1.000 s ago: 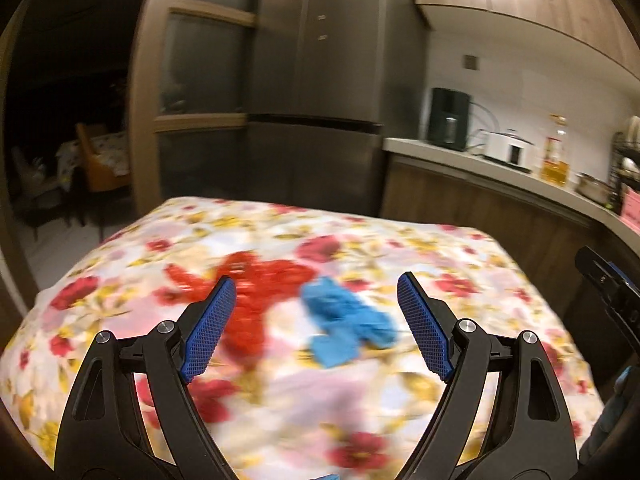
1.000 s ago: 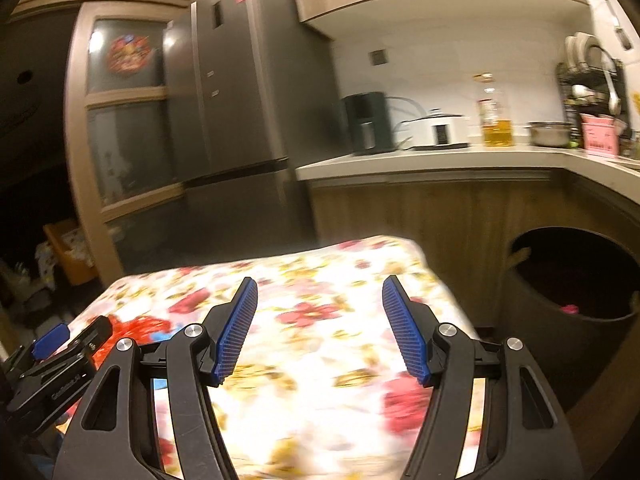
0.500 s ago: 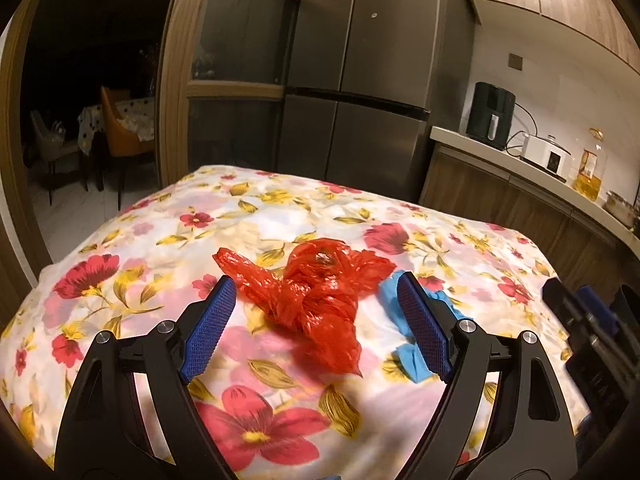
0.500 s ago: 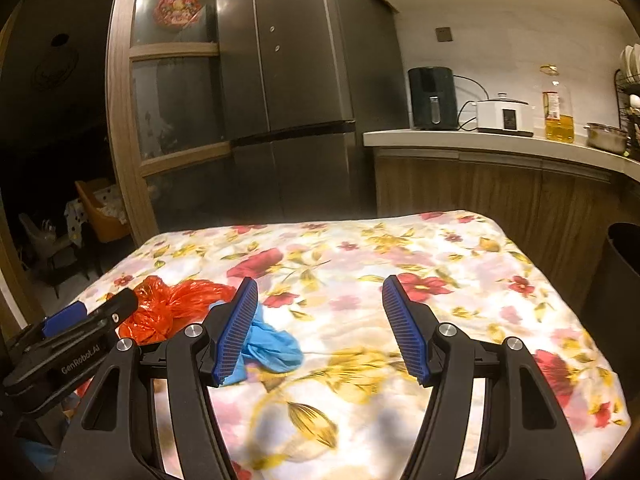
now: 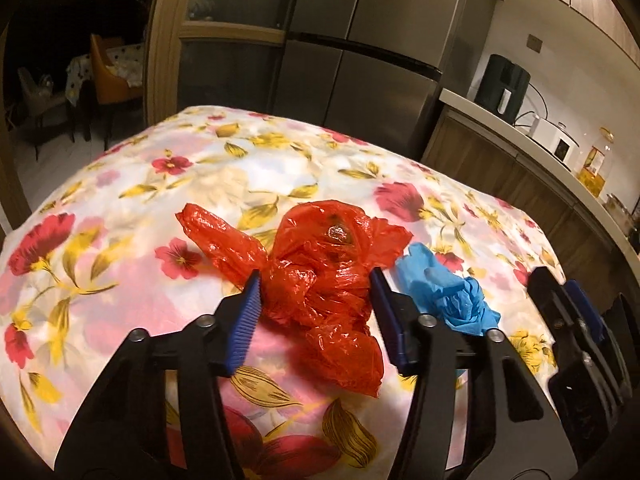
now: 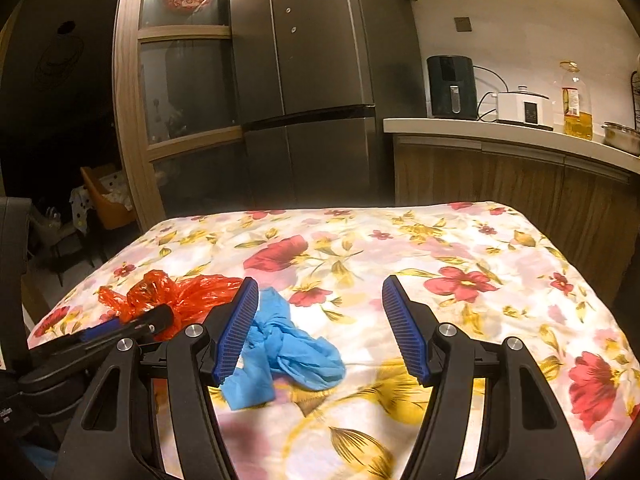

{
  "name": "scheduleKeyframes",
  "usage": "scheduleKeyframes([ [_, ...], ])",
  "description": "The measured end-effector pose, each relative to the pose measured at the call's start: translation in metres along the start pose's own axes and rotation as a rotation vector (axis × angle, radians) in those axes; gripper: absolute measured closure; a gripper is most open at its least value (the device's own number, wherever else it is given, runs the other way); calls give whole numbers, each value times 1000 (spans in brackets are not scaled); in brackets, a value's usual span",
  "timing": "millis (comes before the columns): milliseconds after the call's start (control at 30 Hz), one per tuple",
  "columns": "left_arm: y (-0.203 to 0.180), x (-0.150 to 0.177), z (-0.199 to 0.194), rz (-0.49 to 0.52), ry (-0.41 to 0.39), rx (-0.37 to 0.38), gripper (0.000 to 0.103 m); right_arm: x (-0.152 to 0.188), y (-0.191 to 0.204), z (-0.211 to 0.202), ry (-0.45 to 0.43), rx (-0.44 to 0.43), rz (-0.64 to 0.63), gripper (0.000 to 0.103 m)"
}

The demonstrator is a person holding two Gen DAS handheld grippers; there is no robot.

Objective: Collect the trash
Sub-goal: 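Grasp the red plastic bag with the left tool while the right tool grasps the blue glove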

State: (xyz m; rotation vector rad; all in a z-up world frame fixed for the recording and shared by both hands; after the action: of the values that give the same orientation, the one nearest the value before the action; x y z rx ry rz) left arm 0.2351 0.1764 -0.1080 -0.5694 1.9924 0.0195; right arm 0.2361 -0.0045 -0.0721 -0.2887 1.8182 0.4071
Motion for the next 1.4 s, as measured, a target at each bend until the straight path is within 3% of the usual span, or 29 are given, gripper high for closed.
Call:
scheduleKeyframes([
  [233, 4, 3, 2, -31, 6, 40, 61, 11, 7, 16, 60, -15, -18, 39],
  [533, 7, 1, -6, -70, -7, 63, 62, 22, 16, 26, 113, -32, -59, 39],
  [700, 6, 0, -15, -57, -23, 61, 62, 28, 23, 34, 160, -45, -89, 52],
  [767, 7, 0, -20, -54, -28, 59, 62, 30, 23, 37, 181, -49, -91, 68],
  [933, 12, 1, -34, -46, -42, 46, 62, 28, 21, 34, 173, -56, -82, 88],
  [1400, -4, -7, -73, 11, -102, 50, 62, -2, -4, -19, 80, -35, -12, 94],
])
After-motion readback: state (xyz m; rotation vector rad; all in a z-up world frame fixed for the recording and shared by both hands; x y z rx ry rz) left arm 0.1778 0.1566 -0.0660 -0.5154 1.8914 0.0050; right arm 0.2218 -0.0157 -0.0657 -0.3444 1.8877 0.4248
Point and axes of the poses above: each gripper's, at about its wrist camera, not at the fingertips, and z roughly the way its jaws point, y to its left, x to its underside, the point moved 2 cm from there along z, roughly the way its jaws point, and after that the axes turned 9 degrees about -y, right-handed, at the moved point
